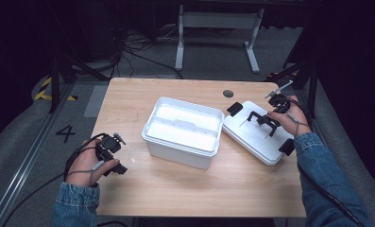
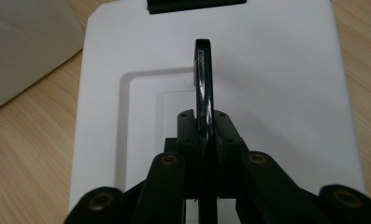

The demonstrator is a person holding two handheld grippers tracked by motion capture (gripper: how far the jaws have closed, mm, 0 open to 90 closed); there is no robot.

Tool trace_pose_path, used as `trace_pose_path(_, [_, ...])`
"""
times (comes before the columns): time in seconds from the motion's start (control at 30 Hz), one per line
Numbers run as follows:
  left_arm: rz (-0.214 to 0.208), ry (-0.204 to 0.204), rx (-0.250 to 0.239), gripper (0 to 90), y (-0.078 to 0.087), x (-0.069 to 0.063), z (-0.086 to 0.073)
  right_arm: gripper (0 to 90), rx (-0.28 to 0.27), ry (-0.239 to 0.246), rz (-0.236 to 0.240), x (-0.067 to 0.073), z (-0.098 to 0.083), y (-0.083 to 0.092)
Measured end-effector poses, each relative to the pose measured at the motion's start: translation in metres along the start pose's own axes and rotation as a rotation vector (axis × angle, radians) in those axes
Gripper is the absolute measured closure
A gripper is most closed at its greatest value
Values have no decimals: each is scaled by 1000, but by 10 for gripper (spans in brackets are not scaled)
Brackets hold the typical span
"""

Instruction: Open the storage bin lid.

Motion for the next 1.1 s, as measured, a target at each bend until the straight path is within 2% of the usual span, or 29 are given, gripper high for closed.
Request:
trace_pose_path(0.2, [-8, -1, -3, 226, 0, 0, 0, 845, -4, -8, -2, -1, -4, -10])
trace_pose_path(0.23, [1, -8, -1, 226, 1, 2, 0, 845, -5, -11, -2, -2, -4, -11])
trace_pose_path(0.27, [7, -7, -2, 226, 1, 3, 0, 845, -7, -15, -2, -2, -4, -12])
trace_pose_path(0.3, [-5, 7, 5, 226, 0, 1, 0, 845, -5, -15, 0, -2, -5, -13])
trace_pose_path(0.5, [-5, -6, 15, 226, -3, 0, 1, 845, -2, -19, 3, -2, -10, -21])
trace_pose_path(0.83, [-10, -2, 9, 228, -2, -1, -1, 837, -6, -40, 18, -2, -15, -26])
trace_pose_path(1.0, [-10, -6, 8, 228, -1, -1, -2, 716, -13, -62, -6, -6, -13, -25])
trace_pose_path(1.03, [-10, -6, 8, 228, -1, -1, -2, 716, -13, -62, -6, -6, -13, -25])
trace_pose_path(1.07, [-12, -3, 10, 228, -1, -1, -3, 679, -18, -59, -25, -9, -13, -26])
trace_pose_path(1.1, [-19, 2, 6, 228, -1, -2, -3, 600, -25, -58, -44, -13, -12, -25])
Point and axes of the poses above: each handheld gripper's, and its own axes: y roughly backward along the jaws, z roughly out of its top, x roughly to its left, the point moved 10 cm from there along -y, roughly forward along the jaws, and after that the axes turned 10 degrees about -z, right-handed, at the moved point
